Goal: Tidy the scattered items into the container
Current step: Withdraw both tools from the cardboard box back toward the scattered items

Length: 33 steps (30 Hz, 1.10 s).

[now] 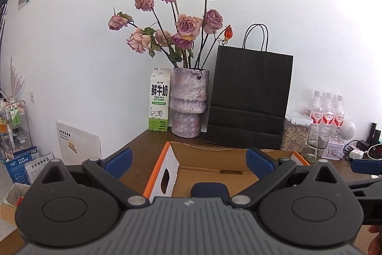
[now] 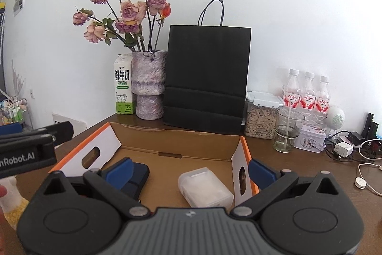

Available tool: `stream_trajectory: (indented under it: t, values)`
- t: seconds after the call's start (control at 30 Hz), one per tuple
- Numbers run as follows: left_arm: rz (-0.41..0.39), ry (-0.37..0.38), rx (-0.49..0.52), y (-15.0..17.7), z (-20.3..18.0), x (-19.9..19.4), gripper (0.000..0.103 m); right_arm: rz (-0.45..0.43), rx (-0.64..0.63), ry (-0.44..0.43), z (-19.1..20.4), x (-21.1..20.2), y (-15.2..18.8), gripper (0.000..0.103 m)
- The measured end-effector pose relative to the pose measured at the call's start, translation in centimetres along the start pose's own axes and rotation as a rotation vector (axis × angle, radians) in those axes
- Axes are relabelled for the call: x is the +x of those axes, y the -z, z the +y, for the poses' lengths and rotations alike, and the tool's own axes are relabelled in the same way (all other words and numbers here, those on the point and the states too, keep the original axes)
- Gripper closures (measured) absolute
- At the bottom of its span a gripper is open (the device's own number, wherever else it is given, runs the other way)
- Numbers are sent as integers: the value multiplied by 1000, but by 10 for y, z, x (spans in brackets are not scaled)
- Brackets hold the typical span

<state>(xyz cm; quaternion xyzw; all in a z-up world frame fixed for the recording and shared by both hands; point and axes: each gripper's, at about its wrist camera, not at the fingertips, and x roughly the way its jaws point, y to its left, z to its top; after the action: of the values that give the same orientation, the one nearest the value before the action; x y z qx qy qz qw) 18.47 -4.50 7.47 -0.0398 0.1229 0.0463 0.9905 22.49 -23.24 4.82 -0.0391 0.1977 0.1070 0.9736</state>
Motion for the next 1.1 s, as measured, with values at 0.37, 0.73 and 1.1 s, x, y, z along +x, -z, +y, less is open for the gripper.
stream_trajectory:
  t: [0.37, 0.73, 1.1]
  values:
    - [-33, 26, -10, 0, 28, -52, 0, -30, -19, -2, 18, -51, 16, 0]
    - [-108, -18, 10, 13, 61, -113, 0, -46, -4, -9, 18, -98, 59, 0]
    - [-3, -85, 30, 43, 89, -113, 0, 46, 64, 21, 3, -95, 110, 0]
